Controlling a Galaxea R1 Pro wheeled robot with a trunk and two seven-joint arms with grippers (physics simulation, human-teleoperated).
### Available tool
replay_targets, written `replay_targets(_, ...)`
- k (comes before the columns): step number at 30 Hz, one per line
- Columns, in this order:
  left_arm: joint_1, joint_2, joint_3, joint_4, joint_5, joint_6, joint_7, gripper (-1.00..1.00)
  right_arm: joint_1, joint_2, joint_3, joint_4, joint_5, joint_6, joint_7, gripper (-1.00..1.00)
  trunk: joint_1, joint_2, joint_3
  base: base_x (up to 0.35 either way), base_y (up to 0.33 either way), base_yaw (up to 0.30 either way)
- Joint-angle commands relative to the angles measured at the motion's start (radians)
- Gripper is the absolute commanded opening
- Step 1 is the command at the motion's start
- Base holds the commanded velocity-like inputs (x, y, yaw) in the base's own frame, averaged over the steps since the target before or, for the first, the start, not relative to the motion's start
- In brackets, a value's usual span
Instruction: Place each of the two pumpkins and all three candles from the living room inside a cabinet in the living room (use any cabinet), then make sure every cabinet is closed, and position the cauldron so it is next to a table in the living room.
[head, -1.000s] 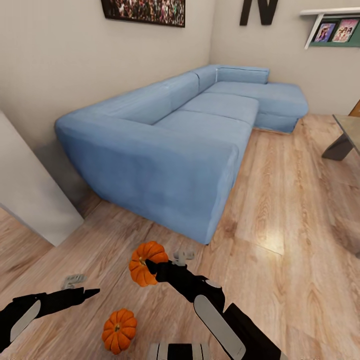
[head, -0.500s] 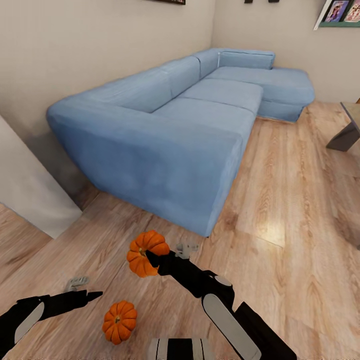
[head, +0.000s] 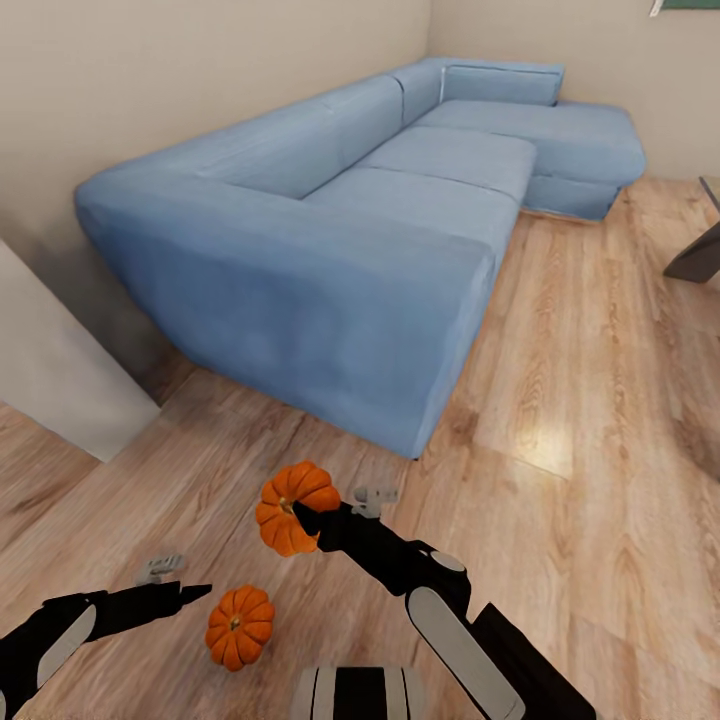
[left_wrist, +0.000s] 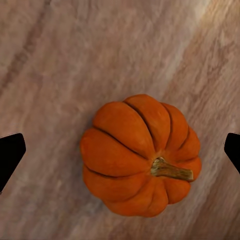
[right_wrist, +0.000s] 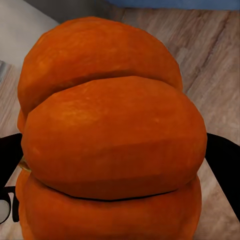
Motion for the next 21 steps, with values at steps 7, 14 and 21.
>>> replay_targets(7, -0.001, 0.001, -0.007, -0.001, 0.010, 0.008, -0.052, 1.00, -0.001, -0.001, 0.004, -0.002, -0.011, 0.000, -0.014, -1.00, 0.002, -0.002, -0.024, 0.000, 0.000, 0.000)
replay_targets(14, -0.001, 0.002, -0.011, -0.001, 0.005, 0.006, -0.115, 1.00, -0.001, -0.001, 0.010, -0.002, -0.011, 0.000, -0.016, -1.00, 0.003, -0.002, -0.028, 0.000, 0.000, 0.000)
replay_targets(21, -0.001, 0.002, -0.011, -0.001, 0.004, 0.005, -0.117, 1.00, -0.001, -0.001, 0.011, 0.002, -0.010, 0.000, -0.016, -1.00, 0.006, -0.004, -0.055, 0.000, 0.000, 0.000)
